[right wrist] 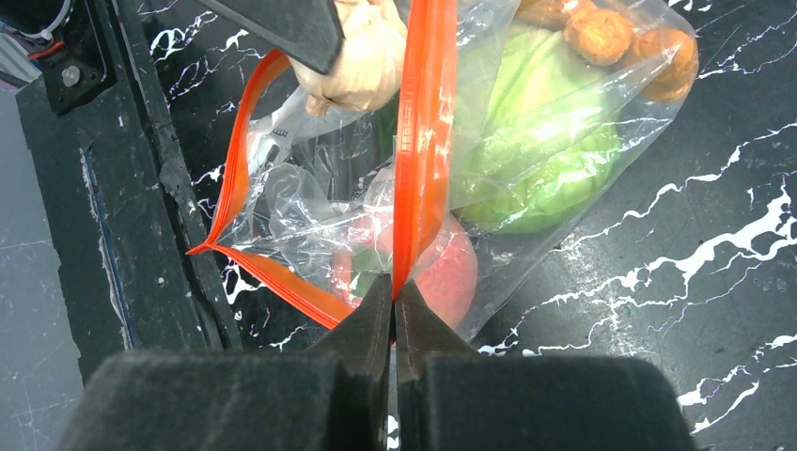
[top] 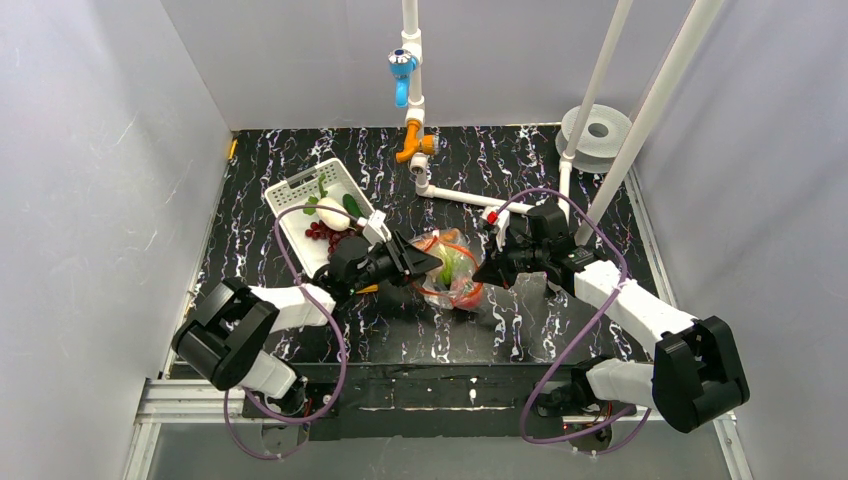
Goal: Open the zip-top bag and remove the fake food
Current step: Pick up the fake vegetable from the zipper food storage bag.
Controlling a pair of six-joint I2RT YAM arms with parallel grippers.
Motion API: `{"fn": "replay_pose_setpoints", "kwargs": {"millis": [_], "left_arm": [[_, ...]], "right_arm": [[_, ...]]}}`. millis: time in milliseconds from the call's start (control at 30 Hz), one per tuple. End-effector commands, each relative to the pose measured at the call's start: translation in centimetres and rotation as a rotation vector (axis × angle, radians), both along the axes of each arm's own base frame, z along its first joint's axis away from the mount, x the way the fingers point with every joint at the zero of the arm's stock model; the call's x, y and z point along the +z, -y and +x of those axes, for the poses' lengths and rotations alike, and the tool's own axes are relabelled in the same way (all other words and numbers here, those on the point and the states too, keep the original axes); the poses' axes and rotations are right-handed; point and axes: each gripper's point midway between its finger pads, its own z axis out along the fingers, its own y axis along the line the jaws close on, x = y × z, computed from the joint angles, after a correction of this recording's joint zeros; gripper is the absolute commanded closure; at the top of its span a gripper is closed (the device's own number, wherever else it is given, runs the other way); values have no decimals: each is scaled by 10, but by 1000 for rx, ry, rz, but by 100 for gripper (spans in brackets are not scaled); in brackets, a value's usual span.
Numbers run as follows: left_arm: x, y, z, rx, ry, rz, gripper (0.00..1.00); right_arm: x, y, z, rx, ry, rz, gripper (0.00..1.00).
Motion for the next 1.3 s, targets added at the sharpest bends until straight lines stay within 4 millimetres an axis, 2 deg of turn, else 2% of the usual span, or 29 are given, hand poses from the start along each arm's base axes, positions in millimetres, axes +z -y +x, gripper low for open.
{"fn": "replay_pose_setpoints", "kwargs": {"millis": [0,167,367,433,600,733,1100,1267], "left_arm": [[-20,2,3,-13,-55,113,100],[-53,6,1,-48,-134,246,97],[-70,3,-1,-50,-168,311,82],[-71,1,1,-47,-162,328,81],[-70,2,0,-60,-140,369,65],[-67,1,-3,-75,-118,407,60],[-52,-13,-19,-132,72,679,22],[-43,-7,-23,-168,155,725,22]], "right_arm": [[2,-3,-1,19,8,4,99],[0,-3,-1,21,6,1,99],[0,-4,-2,23,2,1,99],[0,-4,-2,25,1,0,99],[0,-4,-2,27,2,-1,99],[0,-4,-2,27,1,0,99],[0,-5,-3,29,1,1,99],[0,-5,-3,31,-3,1,99]]}}
